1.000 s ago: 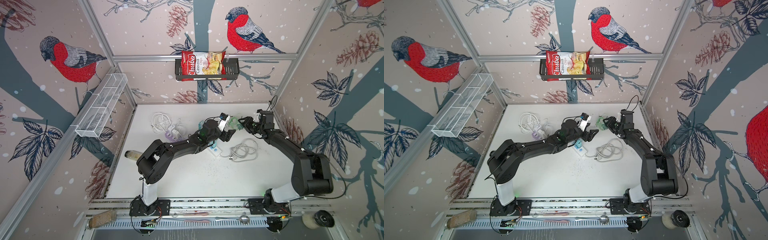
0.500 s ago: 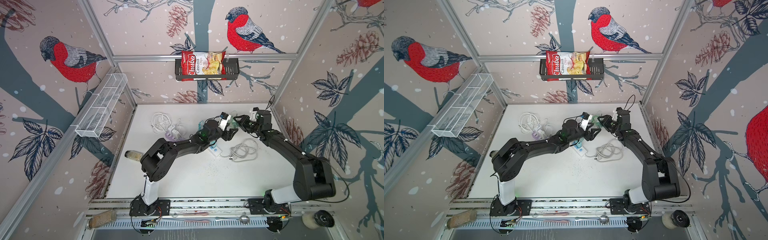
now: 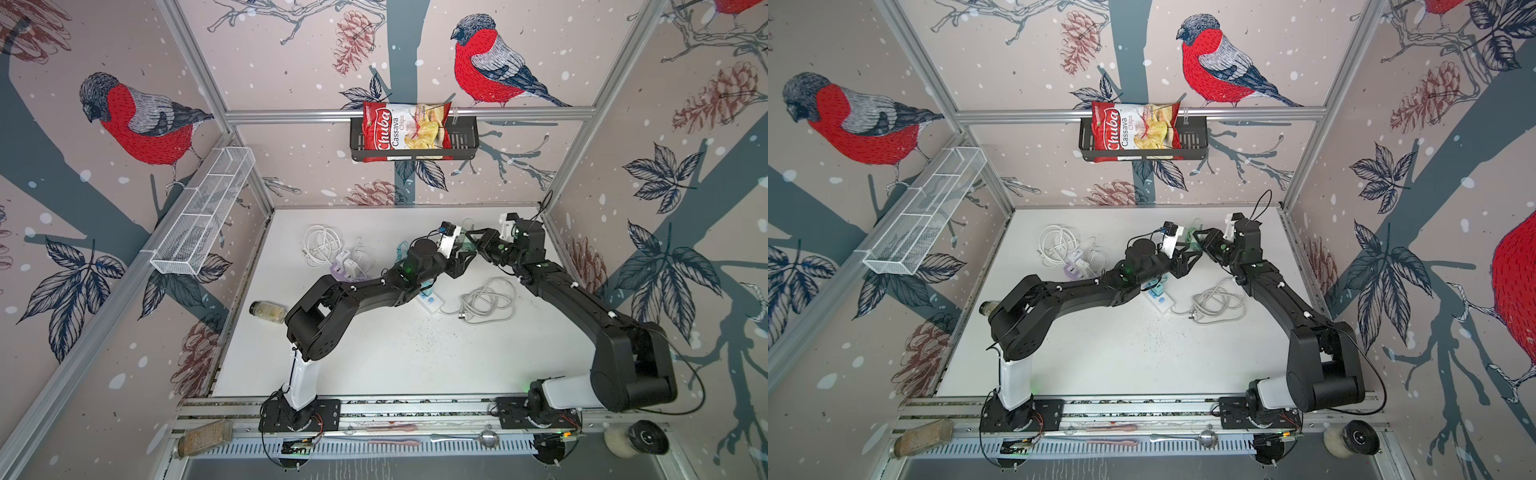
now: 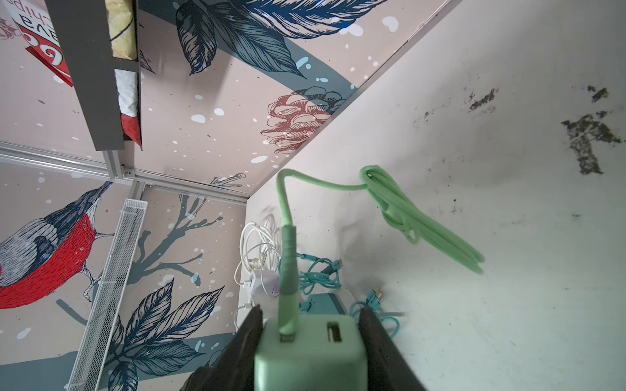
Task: Insert plugs into power strip
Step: Pass the plug.
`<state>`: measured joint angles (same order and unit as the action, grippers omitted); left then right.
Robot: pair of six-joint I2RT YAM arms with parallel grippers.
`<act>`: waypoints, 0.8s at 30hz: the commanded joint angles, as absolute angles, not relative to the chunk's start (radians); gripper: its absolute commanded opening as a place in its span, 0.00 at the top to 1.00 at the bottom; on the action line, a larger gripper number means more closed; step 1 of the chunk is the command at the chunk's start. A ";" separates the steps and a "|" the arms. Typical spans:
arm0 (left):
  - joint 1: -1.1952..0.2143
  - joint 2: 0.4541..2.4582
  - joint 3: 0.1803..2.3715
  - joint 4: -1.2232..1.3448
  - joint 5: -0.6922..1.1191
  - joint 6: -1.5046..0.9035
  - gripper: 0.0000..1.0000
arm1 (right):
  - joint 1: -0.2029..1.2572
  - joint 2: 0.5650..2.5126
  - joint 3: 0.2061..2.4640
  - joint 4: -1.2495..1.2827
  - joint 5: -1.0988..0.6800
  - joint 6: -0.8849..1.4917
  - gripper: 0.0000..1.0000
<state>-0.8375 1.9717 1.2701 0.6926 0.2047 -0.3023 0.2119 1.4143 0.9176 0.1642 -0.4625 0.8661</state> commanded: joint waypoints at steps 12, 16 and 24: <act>-0.841 2.016 1.309 0.786 0.165 -0.323 0.51 | 0.229 1.398 0.908 0.232 -0.492 0.893 0.71; -0.842 2.016 1.313 0.784 0.172 -0.317 0.60 | 0.233 1.397 0.912 0.231 -0.497 0.891 0.70; -0.842 2.019 1.320 0.779 0.183 -0.303 0.74 | 0.241 1.398 0.916 0.219 -0.493 0.882 0.68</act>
<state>-0.8391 2.0167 1.3052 0.7353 0.1520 -0.3447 0.2310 1.4036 0.9104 0.2039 -0.4652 0.8852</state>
